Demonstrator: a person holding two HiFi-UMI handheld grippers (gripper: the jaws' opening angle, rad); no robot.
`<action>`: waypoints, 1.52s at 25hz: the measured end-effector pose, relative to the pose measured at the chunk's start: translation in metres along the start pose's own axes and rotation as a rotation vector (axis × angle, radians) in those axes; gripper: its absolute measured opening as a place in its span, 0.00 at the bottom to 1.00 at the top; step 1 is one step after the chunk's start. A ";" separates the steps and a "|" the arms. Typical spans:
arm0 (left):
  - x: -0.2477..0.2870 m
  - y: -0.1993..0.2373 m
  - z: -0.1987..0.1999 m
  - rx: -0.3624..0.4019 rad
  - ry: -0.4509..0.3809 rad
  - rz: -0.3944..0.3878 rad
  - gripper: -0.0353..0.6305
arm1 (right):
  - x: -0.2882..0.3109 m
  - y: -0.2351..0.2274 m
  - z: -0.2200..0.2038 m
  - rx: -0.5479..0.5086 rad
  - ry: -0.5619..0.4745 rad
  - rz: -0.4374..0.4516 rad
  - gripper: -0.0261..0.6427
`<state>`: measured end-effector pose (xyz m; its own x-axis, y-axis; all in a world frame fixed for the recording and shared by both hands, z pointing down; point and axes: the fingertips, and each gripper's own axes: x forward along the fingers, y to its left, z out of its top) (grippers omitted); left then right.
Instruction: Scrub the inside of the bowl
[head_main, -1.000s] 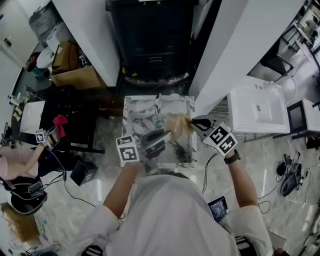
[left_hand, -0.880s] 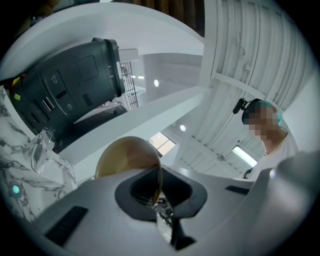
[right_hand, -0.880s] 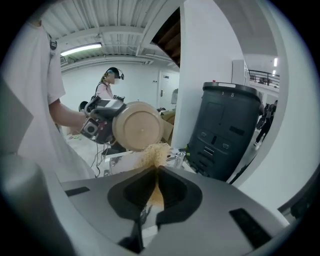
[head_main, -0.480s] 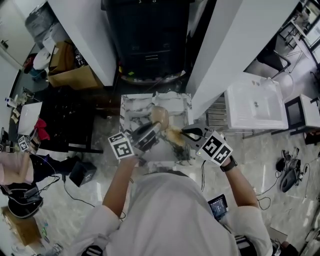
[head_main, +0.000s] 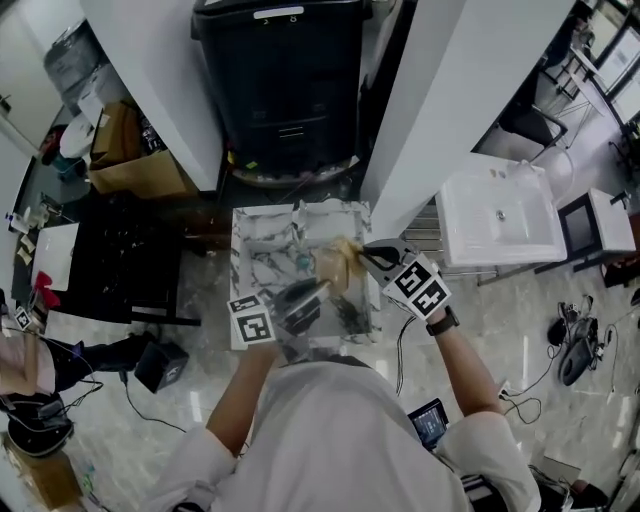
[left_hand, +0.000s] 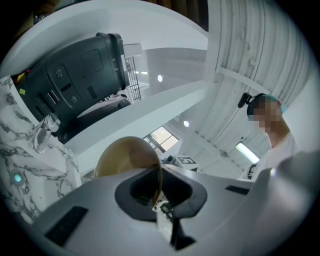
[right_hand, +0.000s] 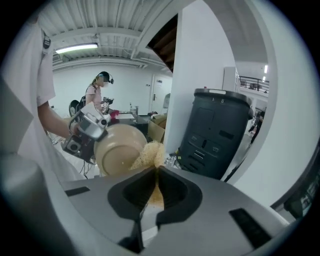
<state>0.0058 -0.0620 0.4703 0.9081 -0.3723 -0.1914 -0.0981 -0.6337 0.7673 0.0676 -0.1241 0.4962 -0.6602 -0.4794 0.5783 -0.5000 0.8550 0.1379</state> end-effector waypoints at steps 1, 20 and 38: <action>0.000 -0.002 0.002 -0.004 -0.011 -0.005 0.08 | 0.004 0.002 -0.009 0.016 0.016 0.005 0.08; 0.008 0.007 0.030 0.020 -0.050 0.009 0.08 | -0.036 0.015 0.020 0.015 -0.074 0.016 0.08; -0.004 0.009 0.044 0.020 -0.095 0.055 0.08 | -0.008 0.034 0.000 0.095 -0.043 0.052 0.08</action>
<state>-0.0166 -0.0961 0.4512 0.8587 -0.4686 -0.2076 -0.1555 -0.6240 0.7658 0.0559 -0.0914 0.4963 -0.7093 -0.4442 0.5474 -0.5135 0.8575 0.0305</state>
